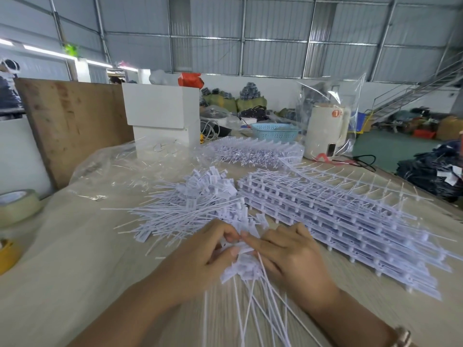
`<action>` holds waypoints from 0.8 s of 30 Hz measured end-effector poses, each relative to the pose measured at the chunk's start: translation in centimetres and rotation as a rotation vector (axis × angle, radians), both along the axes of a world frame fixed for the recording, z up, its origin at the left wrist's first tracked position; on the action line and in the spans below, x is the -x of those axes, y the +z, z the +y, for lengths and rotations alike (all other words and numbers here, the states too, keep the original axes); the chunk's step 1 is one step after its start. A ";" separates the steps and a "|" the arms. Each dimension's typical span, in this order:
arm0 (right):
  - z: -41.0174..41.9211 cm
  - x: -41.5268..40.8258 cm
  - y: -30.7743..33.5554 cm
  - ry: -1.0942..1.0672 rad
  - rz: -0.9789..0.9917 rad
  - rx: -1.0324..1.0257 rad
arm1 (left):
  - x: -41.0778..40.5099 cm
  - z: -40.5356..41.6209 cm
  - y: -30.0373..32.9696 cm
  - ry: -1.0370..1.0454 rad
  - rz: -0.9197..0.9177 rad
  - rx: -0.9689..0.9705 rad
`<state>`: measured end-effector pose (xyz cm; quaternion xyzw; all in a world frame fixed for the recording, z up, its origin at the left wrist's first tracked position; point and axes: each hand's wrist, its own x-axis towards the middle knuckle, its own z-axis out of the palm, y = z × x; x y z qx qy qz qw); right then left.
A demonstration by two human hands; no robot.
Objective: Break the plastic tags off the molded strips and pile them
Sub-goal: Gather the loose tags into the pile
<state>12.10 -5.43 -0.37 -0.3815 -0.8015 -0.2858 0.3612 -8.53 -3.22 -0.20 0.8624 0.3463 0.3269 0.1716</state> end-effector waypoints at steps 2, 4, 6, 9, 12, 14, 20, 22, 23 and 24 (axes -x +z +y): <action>0.0 -0.3 0.1 -0.002 0.053 -0.014 | 0.6 0.4 0.3 0.025 0.036 -0.006; 0.0 -0.3 0.1 -0.004 0.065 -0.006 | 0.9 0.5 0.4 0.038 0.076 -0.007; 0.0 -0.1 0.0 0.005 0.040 0.012 | 0.8 0.4 0.4 0.051 0.081 -0.002; 0.1 0.0 0.0 0.046 0.043 0.074 | 0.6 0.1 0.6 0.009 0.090 -0.001; -0.1 0.0 0.0 0.102 0.091 0.208 | 0.7 0.0 0.7 -0.047 0.093 0.032; -0.2 0.0 0.0 0.133 0.131 0.281 | 0.8 0.2 0.6 -0.078 0.091 0.050; -0.3 0.0 -0.4 0.180 0.284 0.488 | 1.0 -0.1 1.0 -0.132 0.063 0.079; -0.1 -1.1 -0.2 0.166 0.546 0.611 | 1.8 -0.1 1.4 -0.127 0.014 0.137; 0.0 -1.9 -0.1 0.135 0.639 0.592 | 2.3 0.1 1.6 -0.111 -0.039 0.170; 0.0 -2.8 0.0 0.098 0.637 0.520 | 2.9 0.3 1.8 -0.092 -0.109 0.208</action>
